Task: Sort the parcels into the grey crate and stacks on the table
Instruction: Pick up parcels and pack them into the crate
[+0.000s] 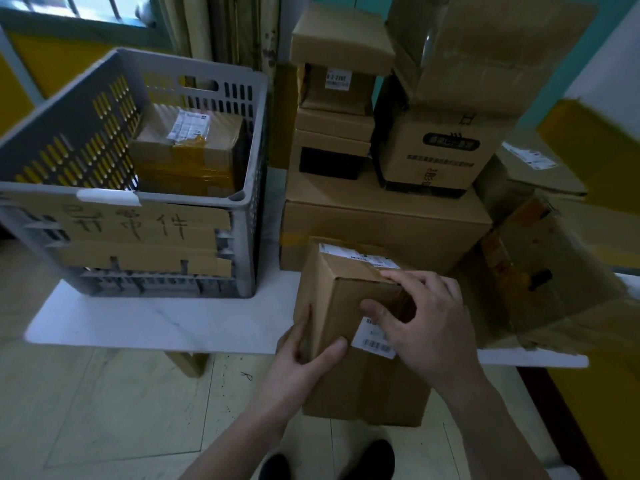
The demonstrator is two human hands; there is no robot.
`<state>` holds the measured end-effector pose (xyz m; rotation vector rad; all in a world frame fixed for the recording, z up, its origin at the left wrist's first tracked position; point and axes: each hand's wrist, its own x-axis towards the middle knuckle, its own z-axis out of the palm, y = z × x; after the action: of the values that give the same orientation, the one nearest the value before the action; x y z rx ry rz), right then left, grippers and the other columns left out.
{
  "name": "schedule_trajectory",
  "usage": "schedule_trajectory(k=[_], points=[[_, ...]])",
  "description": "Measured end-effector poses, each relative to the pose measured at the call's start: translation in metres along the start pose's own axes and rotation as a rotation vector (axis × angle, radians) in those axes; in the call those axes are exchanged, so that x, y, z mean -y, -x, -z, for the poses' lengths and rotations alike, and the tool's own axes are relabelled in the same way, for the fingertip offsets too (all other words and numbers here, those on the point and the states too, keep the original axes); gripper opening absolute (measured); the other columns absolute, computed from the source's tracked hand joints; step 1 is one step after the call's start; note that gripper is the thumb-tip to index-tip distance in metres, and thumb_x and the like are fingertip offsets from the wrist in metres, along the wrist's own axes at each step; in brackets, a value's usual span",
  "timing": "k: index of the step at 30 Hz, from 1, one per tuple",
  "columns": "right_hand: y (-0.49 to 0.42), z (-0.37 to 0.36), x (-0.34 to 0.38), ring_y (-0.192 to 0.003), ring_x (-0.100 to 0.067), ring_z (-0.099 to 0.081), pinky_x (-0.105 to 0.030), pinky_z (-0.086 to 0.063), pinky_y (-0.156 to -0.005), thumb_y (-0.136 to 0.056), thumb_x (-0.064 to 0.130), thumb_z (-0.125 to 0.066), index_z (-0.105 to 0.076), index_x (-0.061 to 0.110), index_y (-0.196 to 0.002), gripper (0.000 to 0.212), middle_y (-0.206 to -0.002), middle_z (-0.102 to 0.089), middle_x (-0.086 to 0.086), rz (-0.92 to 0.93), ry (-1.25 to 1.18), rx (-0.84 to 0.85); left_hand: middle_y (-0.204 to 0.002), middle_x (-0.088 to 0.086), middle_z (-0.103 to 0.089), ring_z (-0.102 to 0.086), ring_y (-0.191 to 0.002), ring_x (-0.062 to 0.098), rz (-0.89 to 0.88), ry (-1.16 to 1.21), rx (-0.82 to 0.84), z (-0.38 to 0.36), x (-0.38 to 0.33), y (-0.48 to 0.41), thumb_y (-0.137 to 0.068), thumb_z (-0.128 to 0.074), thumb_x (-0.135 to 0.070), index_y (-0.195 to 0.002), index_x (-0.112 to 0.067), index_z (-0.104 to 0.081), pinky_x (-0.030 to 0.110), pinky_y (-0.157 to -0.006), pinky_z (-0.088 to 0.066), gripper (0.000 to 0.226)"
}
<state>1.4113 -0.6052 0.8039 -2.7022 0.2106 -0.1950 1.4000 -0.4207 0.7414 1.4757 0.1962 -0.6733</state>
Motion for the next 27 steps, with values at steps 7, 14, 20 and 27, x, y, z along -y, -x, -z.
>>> schedule_trajectory(k=[7, 14, 20, 27], points=[[-0.005, 0.041, -0.018, -0.108, -0.014, -0.053, -0.040, -0.050, -0.087, -0.061, 0.082, -0.054, -0.046, 0.038, -0.123, 0.076, -0.114, -0.057, 0.011, -0.255, -0.198, 0.304, -0.136, -0.027, -0.038, -0.041, -0.126, 0.003, -0.376, -0.447, -0.121, -0.006, -0.019, 0.023, -0.085, -0.074, -0.043, -0.145, -0.050, -0.038, 0.040, -0.105, -0.048, 0.071], [0.014, 0.034, -0.024, -0.105, -0.012, -0.049, -0.039, -0.049, -0.092, -0.067, 0.070, -0.061, -0.037, 0.042, -0.118, 0.063, -0.104, -0.051, 0.017, -0.386, -0.376, 0.312, -0.132, -0.026, -0.030, -0.031, -0.126, 0.002, -0.556, -0.623, -0.257, -0.006, -0.035, 0.010, -0.091, -0.069, -0.032, -0.134, -0.047, -0.047, 0.039, -0.114, -0.036, 0.051], [0.024, 0.023, -0.031, -0.098, -0.013, -0.056, -0.039, -0.054, -0.085, -0.056, 0.067, -0.071, -0.038, 0.031, -0.120, 0.080, -0.108, -0.055, 0.010, -0.482, -0.447, 0.235, -0.144, -0.010, -0.032, -0.040, -0.127, 0.007, -0.479, -0.382, -0.356, -0.011, -0.030, -0.007, -0.081, -0.077, -0.038, -0.150, -0.039, -0.027, 0.038, -0.110, -0.044, 0.086], [0.028, 0.027, -0.047, -0.090, -0.001, -0.049, -0.027, -0.045, -0.075, -0.061, 0.068, -0.069, -0.029, 0.038, -0.134, 0.088, -0.100, -0.047, 0.022, -0.401, -0.409, 0.217, -0.138, -0.012, -0.046, -0.051, -0.120, 0.006, -0.402, -0.402, -0.232, -0.021, -0.013, -0.007, -0.070, -0.076, -0.060, -0.148, -0.045, -0.024, 0.043, -0.100, -0.053, 0.095]])
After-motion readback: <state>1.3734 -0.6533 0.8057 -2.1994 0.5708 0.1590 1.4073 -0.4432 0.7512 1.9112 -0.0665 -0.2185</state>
